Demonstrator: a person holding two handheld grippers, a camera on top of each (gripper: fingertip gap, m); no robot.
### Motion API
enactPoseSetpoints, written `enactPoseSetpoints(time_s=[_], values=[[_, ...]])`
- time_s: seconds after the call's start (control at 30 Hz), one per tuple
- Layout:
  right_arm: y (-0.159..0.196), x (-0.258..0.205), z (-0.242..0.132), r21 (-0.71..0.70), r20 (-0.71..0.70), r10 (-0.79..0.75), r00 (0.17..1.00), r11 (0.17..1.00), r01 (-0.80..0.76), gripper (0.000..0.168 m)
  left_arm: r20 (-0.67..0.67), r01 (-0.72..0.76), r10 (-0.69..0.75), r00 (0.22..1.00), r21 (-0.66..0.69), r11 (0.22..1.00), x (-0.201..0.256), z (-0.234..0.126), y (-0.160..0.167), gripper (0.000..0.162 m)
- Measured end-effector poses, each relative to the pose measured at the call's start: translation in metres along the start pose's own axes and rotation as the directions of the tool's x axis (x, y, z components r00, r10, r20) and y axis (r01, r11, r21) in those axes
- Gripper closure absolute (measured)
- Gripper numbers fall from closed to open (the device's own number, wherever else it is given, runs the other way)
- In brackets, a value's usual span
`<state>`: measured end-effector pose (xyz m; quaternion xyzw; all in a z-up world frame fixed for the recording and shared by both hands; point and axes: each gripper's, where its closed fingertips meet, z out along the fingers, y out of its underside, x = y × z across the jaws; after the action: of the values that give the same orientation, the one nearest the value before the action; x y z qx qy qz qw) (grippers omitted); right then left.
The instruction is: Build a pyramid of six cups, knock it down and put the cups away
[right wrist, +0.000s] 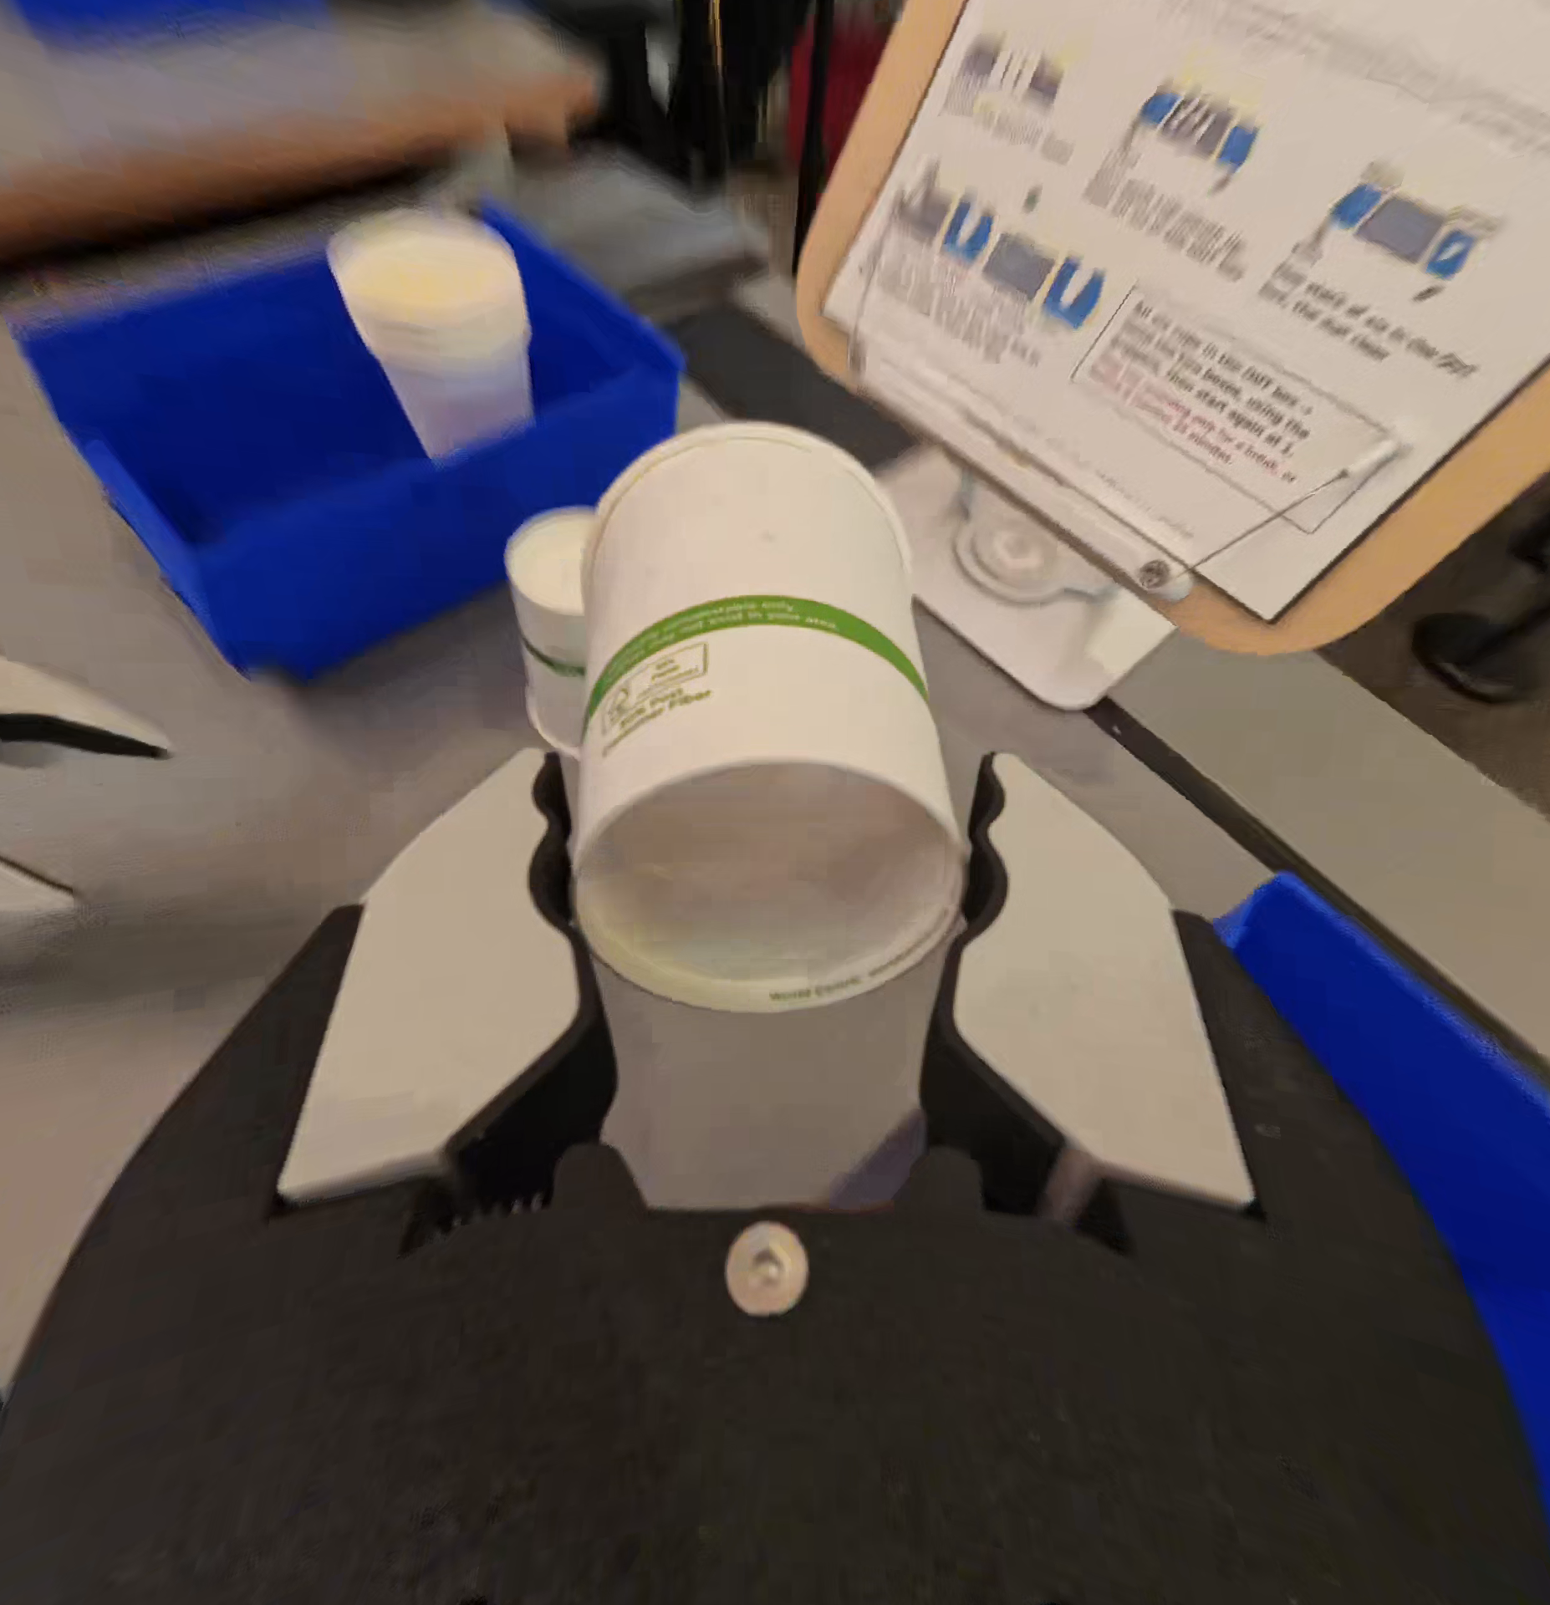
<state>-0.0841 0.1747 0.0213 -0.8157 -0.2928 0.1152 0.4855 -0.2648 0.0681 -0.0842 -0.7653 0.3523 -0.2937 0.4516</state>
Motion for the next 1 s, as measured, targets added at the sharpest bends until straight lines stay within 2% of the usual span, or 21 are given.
enactPoseSetpoints(time_s=[0.07, 0.17, 0.23, 0.33, 0.5, 1.0], values=[[-0.001, 0.008, 0.025, -0.224, 0.022, -0.109, 0.994, 0.968, 0.111, 0.080, 0.037, 0.059, -0.059, 0.998, -0.005, 0.998, 0.007, -0.005, 0.021, 0.104], [0.010, 0.009, 0.066, -0.490, 0.118, -0.238, 0.964, 0.830, 0.265, 0.080, 0.054, 0.087, -0.087, 0.995, 0.008, 0.996, 0.016, -0.011, 0.038, 0.104], [0.024, 0.005, 0.089, -0.612, 0.199, -0.277, 0.940, 0.714, 0.340, 0.080, 0.043, 0.068, -0.068, 0.997, -0.017, 0.998, 0.021, -0.010, 0.045, 0.104], [0.047, -0.001, 0.116, -0.730, 0.264, -0.250, 0.931, 0.580, 0.363, 0.080, 0.037, 0.031, -0.029, 0.999, -0.048, 0.998, 0.024, -0.004, 0.052, 0.104], [0.078, -0.005, 0.138, -0.829, 0.293, -0.197, 0.935, 0.435, 0.352, 0.080, 0.019, 0.018, -0.017, 1.000, -0.063, 0.998, 0.028, -0.002, 0.059, 0.104], [0.089, -0.017, 0.149, -0.881, 0.283, -0.152, 0.947, 0.349, 0.320, 0.079, -0.007, 0.039, -0.040, 0.999, -0.085, 0.996, 0.020, -0.004, 0.063, 0.104]])
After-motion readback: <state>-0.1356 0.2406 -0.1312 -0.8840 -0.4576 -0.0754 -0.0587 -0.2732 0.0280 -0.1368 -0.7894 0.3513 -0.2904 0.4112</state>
